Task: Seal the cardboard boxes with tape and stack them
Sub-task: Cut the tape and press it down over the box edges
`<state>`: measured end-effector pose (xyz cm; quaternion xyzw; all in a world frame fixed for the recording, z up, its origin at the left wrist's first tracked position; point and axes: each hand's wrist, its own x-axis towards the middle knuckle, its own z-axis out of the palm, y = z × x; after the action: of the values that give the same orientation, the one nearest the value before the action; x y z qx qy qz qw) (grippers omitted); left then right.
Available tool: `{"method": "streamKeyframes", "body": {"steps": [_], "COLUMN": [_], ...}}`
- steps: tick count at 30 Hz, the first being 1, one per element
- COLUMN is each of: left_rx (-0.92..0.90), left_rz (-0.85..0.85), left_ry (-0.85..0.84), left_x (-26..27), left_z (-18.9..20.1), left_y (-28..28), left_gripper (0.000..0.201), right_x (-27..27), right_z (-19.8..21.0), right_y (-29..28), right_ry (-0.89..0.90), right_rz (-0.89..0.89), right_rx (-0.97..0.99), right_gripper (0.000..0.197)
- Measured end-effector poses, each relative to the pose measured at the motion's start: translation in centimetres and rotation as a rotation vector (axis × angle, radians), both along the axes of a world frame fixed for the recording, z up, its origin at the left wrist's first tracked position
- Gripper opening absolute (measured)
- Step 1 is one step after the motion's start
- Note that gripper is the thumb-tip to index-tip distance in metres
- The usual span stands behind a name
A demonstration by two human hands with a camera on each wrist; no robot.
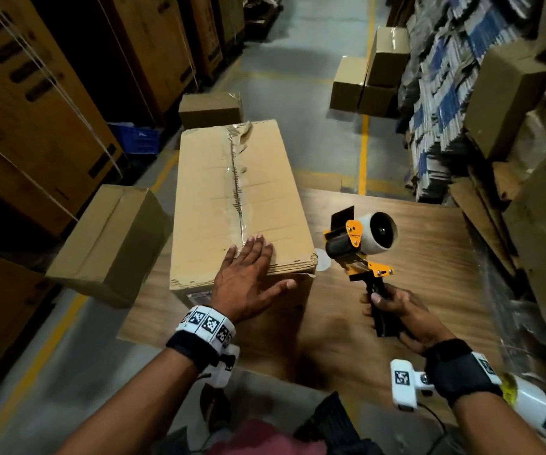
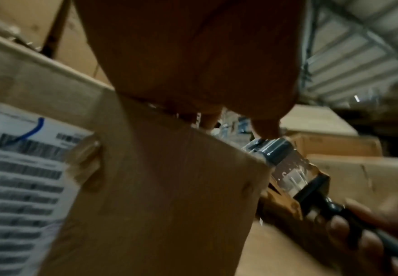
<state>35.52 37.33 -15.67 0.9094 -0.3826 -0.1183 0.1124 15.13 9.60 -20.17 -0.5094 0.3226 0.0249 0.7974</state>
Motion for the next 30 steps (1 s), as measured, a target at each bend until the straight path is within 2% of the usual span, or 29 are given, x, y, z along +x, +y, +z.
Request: {"method": "streamKeyframes", "body": {"steps": [3, 5, 7, 13, 16, 18, 22, 30], "left_rx": [-0.354, -0.592, -0.712, -0.808, -0.854, -0.875, -0.904, -1.035], "left_rz": [0.155, 0.217, 0.247, 0.296, 0.296, 0.307, 0.291, 0.265], "left_ry": [0.416, 0.511, 0.582, 0.614, 0.636, 0.644, 0.654, 0.658], "left_x": [-0.5, -0.5, -0.2, 0.3, 0.2, 0.1, 0.1, 0.4], "left_z": [3.1, 3.7, 3.8, 4.3, 4.1, 3.9, 4.1, 4.5], "left_y": [-0.5, -0.7, -0.7, 3.1, 5.1, 6.1, 7.5, 8.4], "left_gripper": [0.11, 0.114, 0.119, 0.104, 0.095, 0.097, 0.096, 0.055], "right_x": [0.5, 1.2, 2.0, 4.4, 5.6, 6.6, 8.4, 10.7], "right_z": [3.8, 5.5, 6.5, 7.8, 8.1, 8.3, 9.1, 9.6], "right_y": [1.7, 2.9, 4.1, 6.8, 7.3, 7.6, 8.4, 9.8], "right_ry": [-0.131, -0.162, -0.184, -0.231, -0.232, -0.233, -0.279, -0.288], "right_rz": [0.162, 0.251, 0.316, 0.288, 0.275, 0.289, 0.305, 0.304], "right_rx": [-0.005, -0.054, -0.085, -0.124, -0.157, -0.195, -0.208, -0.199], "right_gripper": [0.048, 0.05, 0.051, 0.065, 0.05, 0.039, 0.041, 0.046]}}
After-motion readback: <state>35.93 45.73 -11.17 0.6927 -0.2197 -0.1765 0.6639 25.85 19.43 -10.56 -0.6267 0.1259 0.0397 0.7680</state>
